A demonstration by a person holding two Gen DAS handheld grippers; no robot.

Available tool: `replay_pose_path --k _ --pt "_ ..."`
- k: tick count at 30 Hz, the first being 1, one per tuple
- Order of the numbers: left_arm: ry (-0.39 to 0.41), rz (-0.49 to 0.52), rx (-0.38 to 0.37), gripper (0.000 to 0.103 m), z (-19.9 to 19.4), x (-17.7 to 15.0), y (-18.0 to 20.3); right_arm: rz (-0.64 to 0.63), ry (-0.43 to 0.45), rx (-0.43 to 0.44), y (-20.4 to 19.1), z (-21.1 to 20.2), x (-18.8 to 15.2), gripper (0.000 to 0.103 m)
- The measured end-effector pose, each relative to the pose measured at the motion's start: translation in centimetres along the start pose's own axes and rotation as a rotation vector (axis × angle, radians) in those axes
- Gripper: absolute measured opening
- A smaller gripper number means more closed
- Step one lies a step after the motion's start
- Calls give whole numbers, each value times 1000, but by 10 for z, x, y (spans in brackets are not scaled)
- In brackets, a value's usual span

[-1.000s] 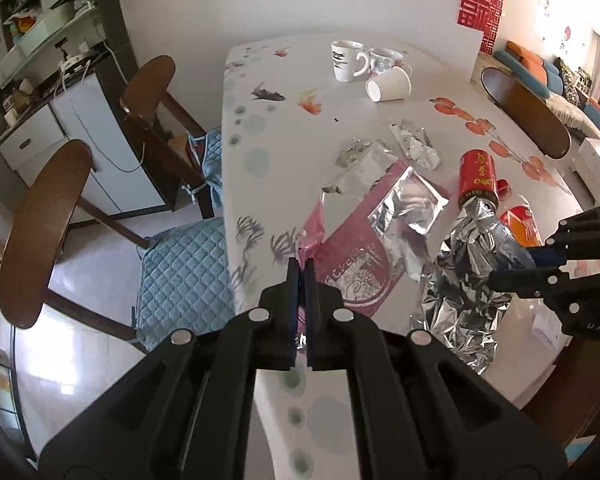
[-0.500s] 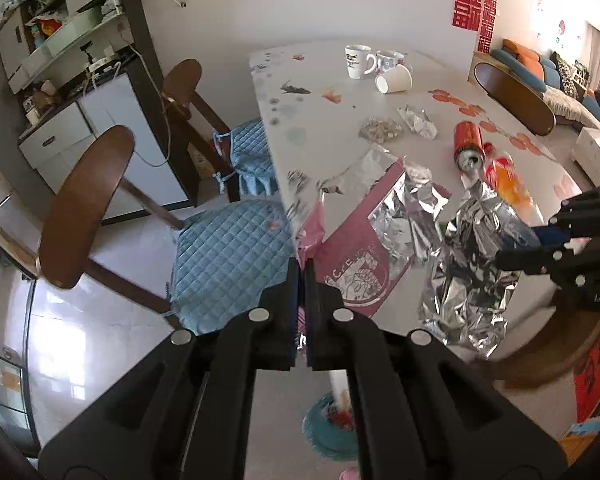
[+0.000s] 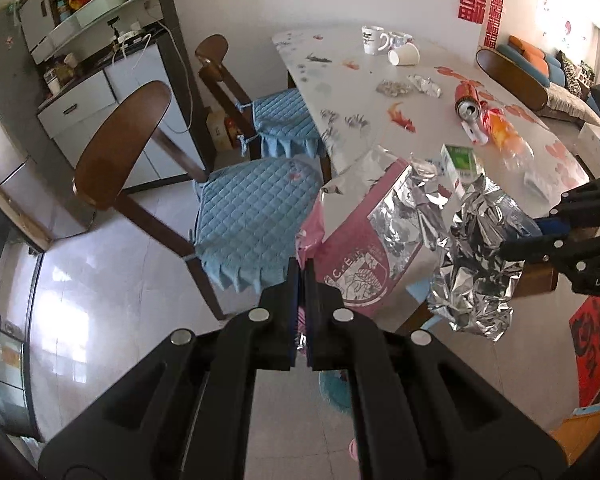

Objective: Collect trash
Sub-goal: 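Lift the foil with the right gripper while the left gripper carries the pink wrapper toward the bin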

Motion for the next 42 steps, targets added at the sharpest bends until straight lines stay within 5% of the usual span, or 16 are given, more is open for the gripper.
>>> replay_pose_path --k 16,30,42 --pt "-59 -68 30 1 -15 -89 -8 -27 -82 54 -26 23 -60 12" --pt "-149 -136 22 1 23 -157 6 -25 -197 77 -23 71 -107 12" --pt "-187 -135 19 1 61 -177 16 -32 -274 92 -25 116 -131 12"
Point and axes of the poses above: each gripper's, at about its wrist camera, not at the fingertips, and z roughly the way its jaws point, y to its right, x to its top, the point moved 4 cm from there along z, roughly the way its jaws point, and after that the axes turned 3 degrees about -y, right-handed, at the moved point
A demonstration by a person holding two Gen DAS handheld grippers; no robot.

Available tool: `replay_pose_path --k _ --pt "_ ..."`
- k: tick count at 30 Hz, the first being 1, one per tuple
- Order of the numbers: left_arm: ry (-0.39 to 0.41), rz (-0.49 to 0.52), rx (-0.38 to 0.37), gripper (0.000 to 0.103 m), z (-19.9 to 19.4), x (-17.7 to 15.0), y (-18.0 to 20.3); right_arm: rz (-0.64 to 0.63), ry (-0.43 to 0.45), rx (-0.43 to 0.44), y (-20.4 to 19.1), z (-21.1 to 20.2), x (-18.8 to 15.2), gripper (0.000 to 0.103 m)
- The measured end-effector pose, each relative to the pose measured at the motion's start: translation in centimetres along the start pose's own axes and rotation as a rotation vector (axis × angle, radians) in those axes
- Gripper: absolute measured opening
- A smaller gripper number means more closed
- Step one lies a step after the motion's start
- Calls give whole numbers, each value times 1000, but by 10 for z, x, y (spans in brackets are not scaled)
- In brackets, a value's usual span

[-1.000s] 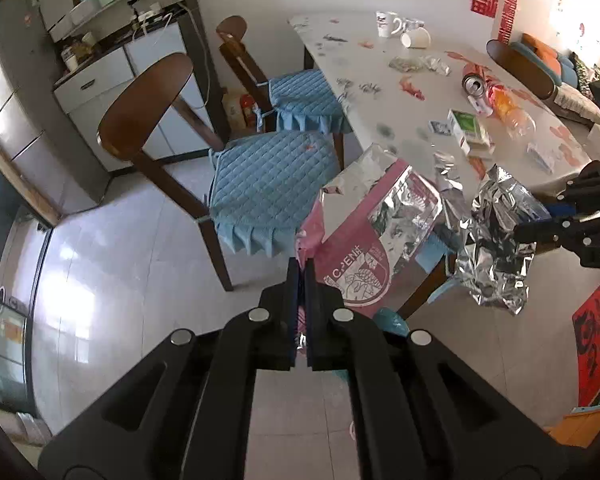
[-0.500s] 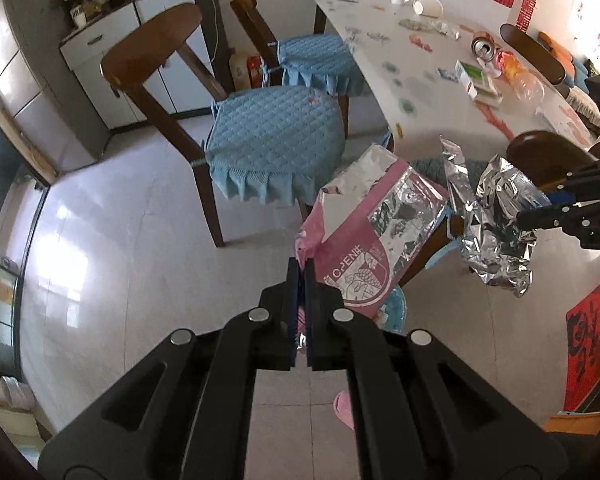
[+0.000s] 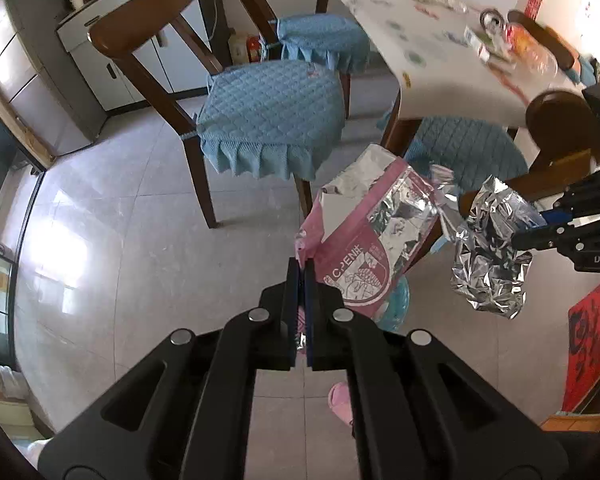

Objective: Collect trash
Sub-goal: 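Lift the foil with the right gripper while the left gripper carries the pink wrapper toward the bin, then open the left gripper over the bin while the right gripper releases the foil into it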

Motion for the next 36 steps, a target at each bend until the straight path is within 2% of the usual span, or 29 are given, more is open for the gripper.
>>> replay_pose_path --k 6,16,28,36 --pt "-17 11 8 1 22 -6 2 9 -32 -5 8 26 -4 12" --pt "-105 32 -20 1 100 -35 12 49 -89 -17 30 98 -15 12" --pt "-202 32 -50 1 211 -83 26 148 -194 -61 76 236 -42 12" --pt "-249 38 -52 1 274 -104 34 193 -236 -67 96 301 -50 13"
Point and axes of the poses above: each gripper's, at about its wrist camera, not at the fingertips, and z roughly the way its jaws point, y to its right, x to its top, the point moved 4 cm from there along z, roughly the way its jaws point, and after that the axes turned 3 degrees about -y, right-handed, at the moved point
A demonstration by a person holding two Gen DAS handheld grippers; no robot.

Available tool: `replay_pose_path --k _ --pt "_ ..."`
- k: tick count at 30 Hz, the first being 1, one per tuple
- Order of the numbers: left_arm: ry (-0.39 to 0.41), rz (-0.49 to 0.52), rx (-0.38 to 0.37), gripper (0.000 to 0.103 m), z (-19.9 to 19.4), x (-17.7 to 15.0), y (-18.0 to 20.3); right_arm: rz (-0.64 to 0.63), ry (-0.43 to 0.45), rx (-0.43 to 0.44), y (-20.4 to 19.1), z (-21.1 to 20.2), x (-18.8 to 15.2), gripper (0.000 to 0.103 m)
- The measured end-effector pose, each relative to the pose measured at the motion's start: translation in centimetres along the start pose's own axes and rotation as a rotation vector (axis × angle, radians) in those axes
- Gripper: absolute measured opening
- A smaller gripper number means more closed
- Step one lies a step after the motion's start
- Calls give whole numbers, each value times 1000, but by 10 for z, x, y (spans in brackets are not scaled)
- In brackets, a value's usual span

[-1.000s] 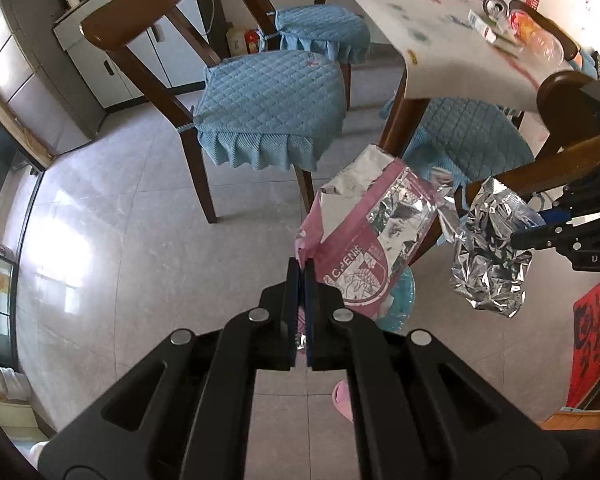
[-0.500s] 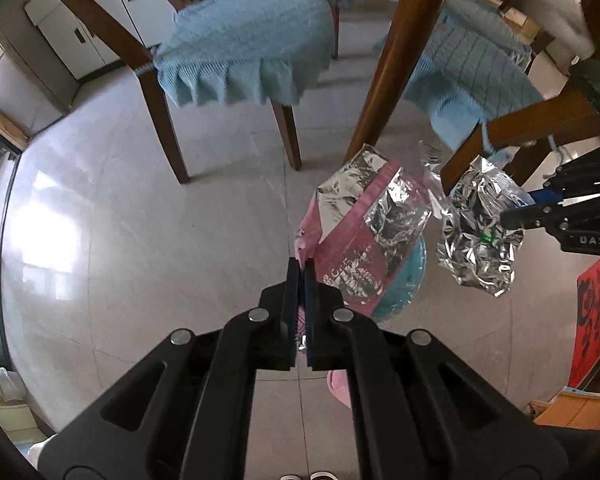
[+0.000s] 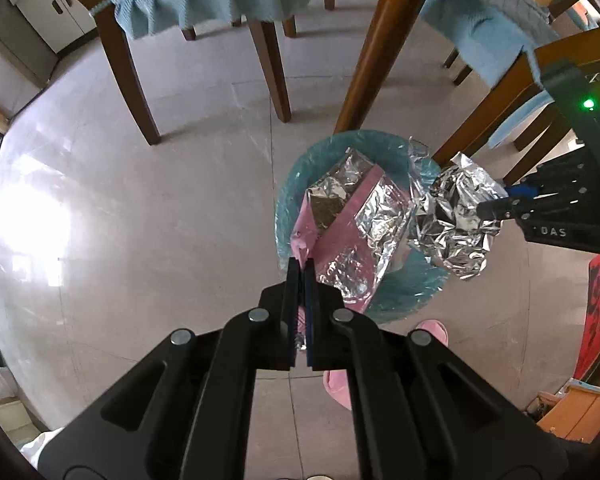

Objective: Collect trash
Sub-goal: 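Open the left gripper over the bin while the right gripper releases the foil into it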

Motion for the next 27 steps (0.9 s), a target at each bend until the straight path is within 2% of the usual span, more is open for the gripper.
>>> replay_pose_path --k 5,6,7,16,27 --pt "-14 -3 6 1 18 -1 0 17 -23 -8 2 28 6 17" --pt "-13 -8 2 1 20 -1 -1 24 -22 -11 4 29 7 28" --pt "-15 -9 -4 1 21 -1 -1 39 -26 6 5 32 7 31" --pt "-20 1 1 1 26 0 1 38 -17 17 7 30 5 31" --pt "-46 5 -16 1 46 7 13 15 31 44 10 5 -8 31"
Point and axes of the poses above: each gripper's, at about its wrist camera, not at the fingertips, and z roughly the way its jaws point, y to its right, x to its top, the point moved 4 cm from there along z, roughly the way its jaws point, and after that the axes turned 3 degrees about -y, right-handed, at the moved point
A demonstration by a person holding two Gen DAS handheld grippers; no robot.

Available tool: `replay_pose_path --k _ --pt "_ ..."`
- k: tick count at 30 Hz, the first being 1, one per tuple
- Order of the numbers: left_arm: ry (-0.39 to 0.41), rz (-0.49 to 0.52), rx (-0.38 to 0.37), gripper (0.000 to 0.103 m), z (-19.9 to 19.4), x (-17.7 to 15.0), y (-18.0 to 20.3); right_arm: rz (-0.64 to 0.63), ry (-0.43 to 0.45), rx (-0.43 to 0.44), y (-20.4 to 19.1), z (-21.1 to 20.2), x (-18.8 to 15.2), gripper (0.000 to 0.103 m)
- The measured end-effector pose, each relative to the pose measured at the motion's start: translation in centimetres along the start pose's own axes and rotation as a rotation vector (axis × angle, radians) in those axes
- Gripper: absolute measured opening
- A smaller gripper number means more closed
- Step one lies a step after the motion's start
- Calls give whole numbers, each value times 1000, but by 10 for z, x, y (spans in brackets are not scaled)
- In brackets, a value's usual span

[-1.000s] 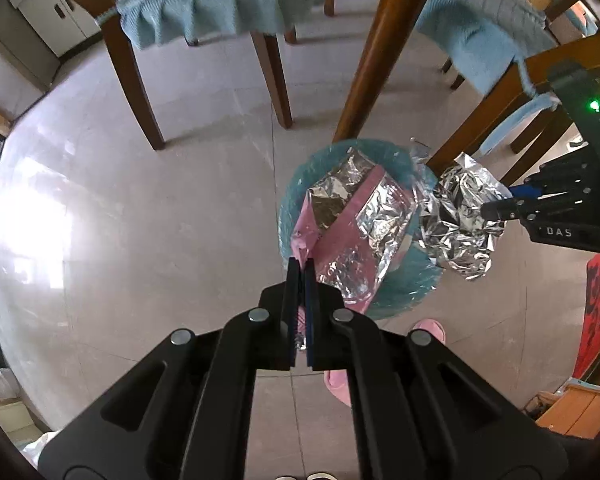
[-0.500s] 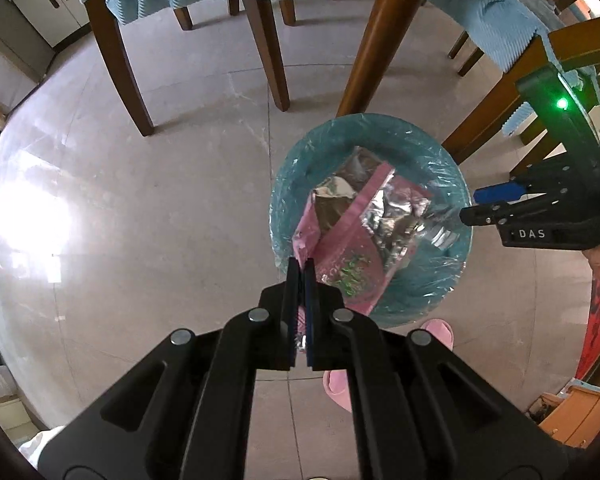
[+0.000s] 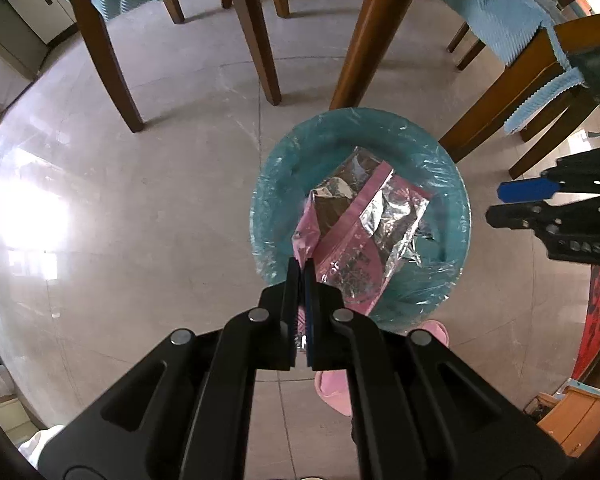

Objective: Collect trash
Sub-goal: 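Open the left gripper over the bin while the right gripper releases the foil into it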

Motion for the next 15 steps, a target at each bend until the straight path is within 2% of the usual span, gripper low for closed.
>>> replay_pose_path --k 6,11,12,14,15 --pt "-8 7 -19 8 8 8 14 6 0 4 5 -3 -6 31" --pt "10 20 -5 13 2 13 20 11 2 4 7 -5 -8 31" --pt "11 22 -5 16 2 14 20 16 3 9 7 -5 -8 31" --pt "17 20 -6 30 -1 15 20 16 8 9 7 -7 -8 31" --pt "22 16 -9 30 -3 15 19 17 10 12 7 -8 -7 31"
Point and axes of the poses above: each gripper's, at about its wrist camera, not at the fingertips, and z roughly the way its jaws point, y to its right, x to its top, the point moved 4 cm from there along z, roughly the way its jaws point, and after that the axes turned 3 degrees about -y, right-handed, at the moved point
